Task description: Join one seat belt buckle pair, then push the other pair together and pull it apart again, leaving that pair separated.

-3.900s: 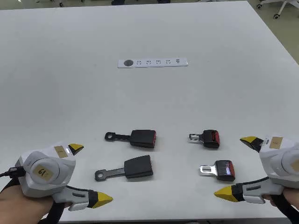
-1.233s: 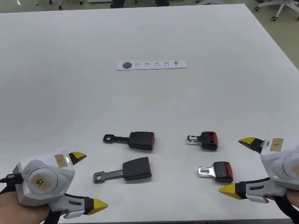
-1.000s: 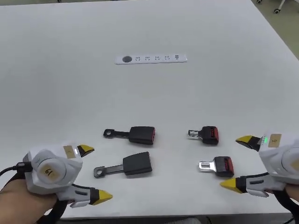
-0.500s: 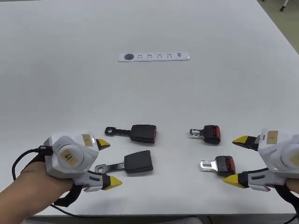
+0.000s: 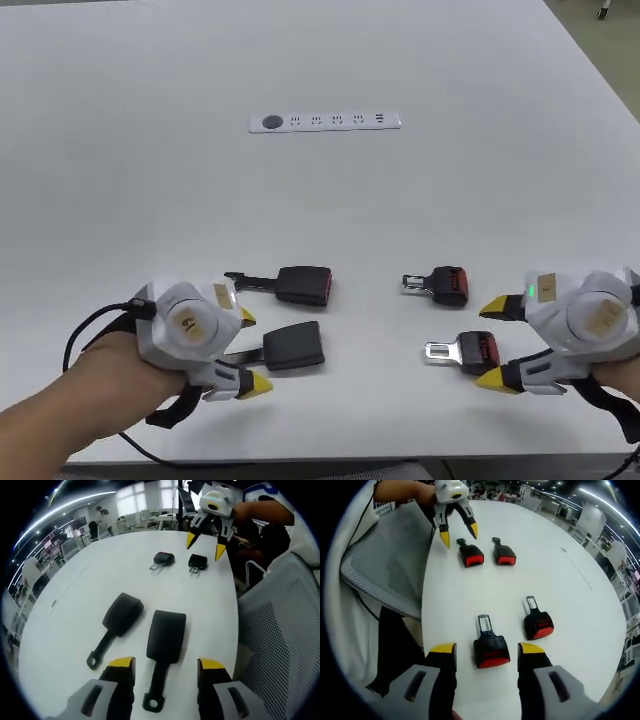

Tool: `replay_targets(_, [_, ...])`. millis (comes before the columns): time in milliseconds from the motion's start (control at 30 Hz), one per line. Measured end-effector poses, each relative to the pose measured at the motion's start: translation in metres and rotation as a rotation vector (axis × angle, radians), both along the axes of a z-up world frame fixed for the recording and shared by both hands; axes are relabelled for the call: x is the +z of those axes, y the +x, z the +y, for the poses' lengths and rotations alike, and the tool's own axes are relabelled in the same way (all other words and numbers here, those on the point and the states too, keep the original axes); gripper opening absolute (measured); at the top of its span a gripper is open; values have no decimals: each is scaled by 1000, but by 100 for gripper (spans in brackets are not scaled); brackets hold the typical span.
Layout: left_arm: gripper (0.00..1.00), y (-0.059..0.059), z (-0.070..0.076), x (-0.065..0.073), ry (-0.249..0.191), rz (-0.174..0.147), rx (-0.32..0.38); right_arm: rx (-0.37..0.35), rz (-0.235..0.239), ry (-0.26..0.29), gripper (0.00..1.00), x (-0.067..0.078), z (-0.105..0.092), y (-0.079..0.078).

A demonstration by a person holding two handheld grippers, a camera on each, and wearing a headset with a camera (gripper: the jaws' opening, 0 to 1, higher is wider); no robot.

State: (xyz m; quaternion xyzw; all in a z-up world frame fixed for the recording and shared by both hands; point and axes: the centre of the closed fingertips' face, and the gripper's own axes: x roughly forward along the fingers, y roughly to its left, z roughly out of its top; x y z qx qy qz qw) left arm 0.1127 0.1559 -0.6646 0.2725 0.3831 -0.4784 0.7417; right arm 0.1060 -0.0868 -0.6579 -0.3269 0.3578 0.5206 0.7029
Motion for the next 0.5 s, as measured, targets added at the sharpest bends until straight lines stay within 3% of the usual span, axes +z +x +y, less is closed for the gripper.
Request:
replay_targets(200, [46,1,-11,-3,-11,17,-15,26,9,-27,47,-8,-4,2])
replay_targets(500, [44,2,-15,-9,35,17,-85,45,54,-41,43,-13,-4,4])
